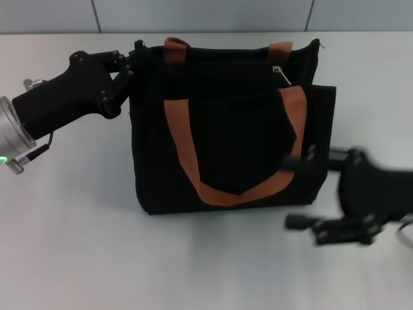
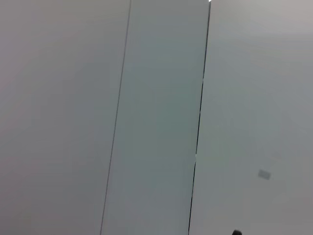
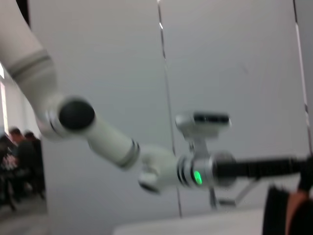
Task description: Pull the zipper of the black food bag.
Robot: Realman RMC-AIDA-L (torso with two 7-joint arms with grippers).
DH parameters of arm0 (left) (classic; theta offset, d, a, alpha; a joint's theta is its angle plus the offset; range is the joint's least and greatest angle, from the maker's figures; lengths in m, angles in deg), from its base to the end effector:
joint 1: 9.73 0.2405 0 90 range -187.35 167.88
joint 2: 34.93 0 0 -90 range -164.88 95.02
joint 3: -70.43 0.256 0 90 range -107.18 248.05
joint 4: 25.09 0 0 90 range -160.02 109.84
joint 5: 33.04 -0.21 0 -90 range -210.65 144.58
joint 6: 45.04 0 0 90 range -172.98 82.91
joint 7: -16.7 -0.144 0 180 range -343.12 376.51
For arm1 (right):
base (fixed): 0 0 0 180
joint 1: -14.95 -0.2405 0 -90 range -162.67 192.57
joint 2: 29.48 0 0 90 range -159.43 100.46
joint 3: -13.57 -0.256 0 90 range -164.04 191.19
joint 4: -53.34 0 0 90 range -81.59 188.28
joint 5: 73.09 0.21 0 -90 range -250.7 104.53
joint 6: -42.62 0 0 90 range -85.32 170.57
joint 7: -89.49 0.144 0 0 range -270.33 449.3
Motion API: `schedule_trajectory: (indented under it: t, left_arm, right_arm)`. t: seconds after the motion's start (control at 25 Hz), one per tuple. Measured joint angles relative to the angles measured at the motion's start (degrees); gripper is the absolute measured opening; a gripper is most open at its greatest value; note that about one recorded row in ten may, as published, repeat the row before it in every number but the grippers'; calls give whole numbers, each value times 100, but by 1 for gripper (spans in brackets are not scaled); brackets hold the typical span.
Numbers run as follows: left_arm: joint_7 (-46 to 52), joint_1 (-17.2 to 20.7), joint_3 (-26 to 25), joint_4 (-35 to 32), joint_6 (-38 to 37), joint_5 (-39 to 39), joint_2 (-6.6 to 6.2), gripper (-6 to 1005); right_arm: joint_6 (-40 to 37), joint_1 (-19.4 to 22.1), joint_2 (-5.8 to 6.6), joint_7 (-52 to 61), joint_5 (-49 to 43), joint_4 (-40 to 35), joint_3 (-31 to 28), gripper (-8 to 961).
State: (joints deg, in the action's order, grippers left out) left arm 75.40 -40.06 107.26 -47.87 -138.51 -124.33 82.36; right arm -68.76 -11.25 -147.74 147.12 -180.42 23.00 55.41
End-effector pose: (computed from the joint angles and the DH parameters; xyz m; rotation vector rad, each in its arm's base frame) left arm -0.2486 0.3307 0.0142 -2.3971 -0.3685 -1.1718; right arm 0.2483 0.2620 -0.0002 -2.8615 0.1489 1.1593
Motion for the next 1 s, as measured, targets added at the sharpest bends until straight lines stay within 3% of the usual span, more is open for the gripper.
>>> schedule_trajectory:
  t: [0.08,0.28,0.52,0.64,0.68,0.72,0.84,1.0]
  left_arm:
    - [61,15,8,-15,44,-60,-1,37]
    - [126,77,-33,-19,71,-81,-8,41]
    - [372,181,-22,-199,74,-78,-46,46]
    - [1075,446,41,-707,-220,-199,-213,49]
    - [1185,553,-14,-767,-496,-209,-326,252]
    - [1185,553,-14,-767,-496,-209,-326,271]
    - [1261,729,-270,-735,-1061,-160,-490,330]
    - [983,834,-324,-651,-1512,-187,-459,408]
  right_arm:
    - [567,25,-85,-677,-350,462,0,770]
    - [961,-36,-96,-1174,-429,1055,0,770]
    - [982,-43,-106,-1241,-432,1105,-1,769]
    - [1001,-82,-110,-1249,-432,1187,-1,769]
    - [1027,-106,-110,-1254,-432,1233,-1,769]
    - [1027,-106,-110,-1254,-432,1233,-1,769]
    - [1035,-125,-120,-1325,-423,1323,-8,769]
    - [1077,-167,-117,-1455,-389,1489,-51,769]
